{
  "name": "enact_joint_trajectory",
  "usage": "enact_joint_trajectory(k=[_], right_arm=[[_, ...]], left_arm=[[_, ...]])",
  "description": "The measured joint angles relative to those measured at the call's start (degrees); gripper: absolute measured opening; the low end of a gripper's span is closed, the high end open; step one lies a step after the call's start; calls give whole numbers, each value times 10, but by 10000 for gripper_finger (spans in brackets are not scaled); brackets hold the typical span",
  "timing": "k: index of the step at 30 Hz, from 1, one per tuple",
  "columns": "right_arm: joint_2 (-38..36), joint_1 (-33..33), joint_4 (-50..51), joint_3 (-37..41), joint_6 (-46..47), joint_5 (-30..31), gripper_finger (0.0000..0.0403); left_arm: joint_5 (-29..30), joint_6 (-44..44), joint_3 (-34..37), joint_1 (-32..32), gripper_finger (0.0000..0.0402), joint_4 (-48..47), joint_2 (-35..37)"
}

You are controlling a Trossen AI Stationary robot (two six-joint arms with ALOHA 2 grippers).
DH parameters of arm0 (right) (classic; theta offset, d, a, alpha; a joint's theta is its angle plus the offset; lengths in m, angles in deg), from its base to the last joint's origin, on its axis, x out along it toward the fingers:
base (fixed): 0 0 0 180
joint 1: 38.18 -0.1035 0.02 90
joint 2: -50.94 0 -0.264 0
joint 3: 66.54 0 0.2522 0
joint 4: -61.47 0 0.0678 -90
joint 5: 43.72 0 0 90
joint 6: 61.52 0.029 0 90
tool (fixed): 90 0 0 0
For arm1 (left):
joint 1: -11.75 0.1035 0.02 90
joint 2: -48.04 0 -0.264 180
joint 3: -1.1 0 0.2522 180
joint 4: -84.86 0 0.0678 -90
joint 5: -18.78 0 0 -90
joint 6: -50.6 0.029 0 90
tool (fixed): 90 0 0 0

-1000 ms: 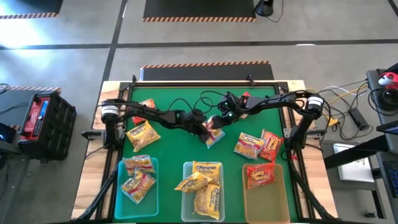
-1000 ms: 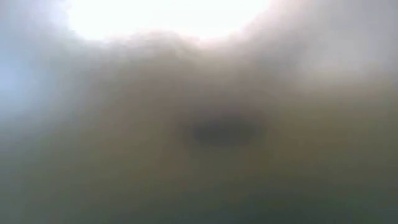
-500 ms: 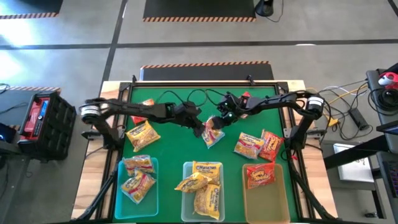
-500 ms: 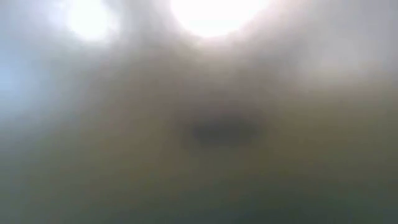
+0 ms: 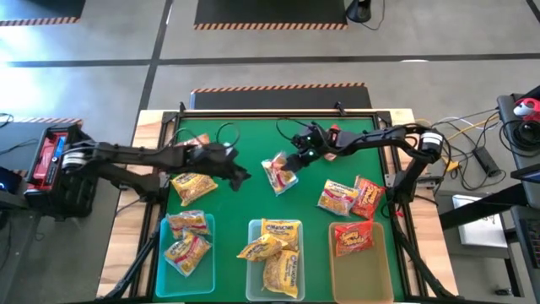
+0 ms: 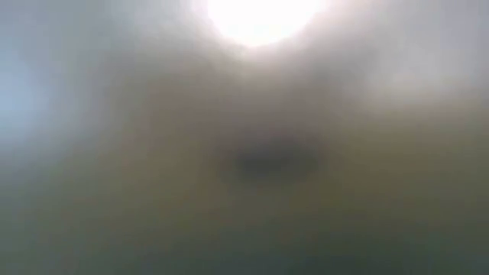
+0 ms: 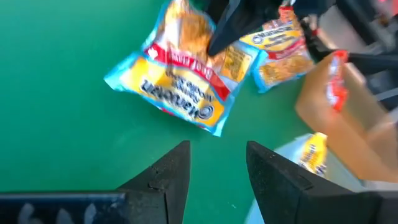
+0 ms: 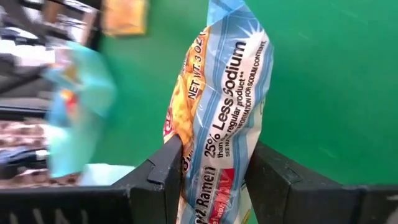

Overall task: Sort Maruchan noodles
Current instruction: Put the blue noodle pack into the blue bin

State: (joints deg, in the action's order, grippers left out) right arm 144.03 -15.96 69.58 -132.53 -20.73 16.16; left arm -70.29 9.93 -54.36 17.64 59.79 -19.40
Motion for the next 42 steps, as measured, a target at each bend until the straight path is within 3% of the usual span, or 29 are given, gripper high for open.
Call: enact_joint_trajectory(k=[8,11,15,20,27,29,32,35,42], right_arm=[[-8,-14,-166,0,69,-36,130],[-11,-23,-219,-3,95,-47,130],[-11,-46,-219,-26,96,-49,130],[-11,-87,-216,-68,82,-44,130],[-11,-146,-111,-135,47,31,130],[-11,-169,-91,-152,28,63,130],[-11,-197,-92,-169,15,109,130],[-11,-217,-93,-180,3,148,130],[-11,-231,-99,-189,-11,183,130]], left_arm=[[-8,-58,112,-41,139,160,87],[-50,-56,129,-52,139,162,115],[-110,-55,144,-57,139,162,159],[-157,-67,142,-57,141,75,209],[-182,0,77,-57,163,-203,282],[-152,24,49,-57,167,-277,296],[-58,16,13,-57,170,-350,308],[-32,-4,3,-57,170,-342,319],[-94,-5,33,-72,170,-187,351]])
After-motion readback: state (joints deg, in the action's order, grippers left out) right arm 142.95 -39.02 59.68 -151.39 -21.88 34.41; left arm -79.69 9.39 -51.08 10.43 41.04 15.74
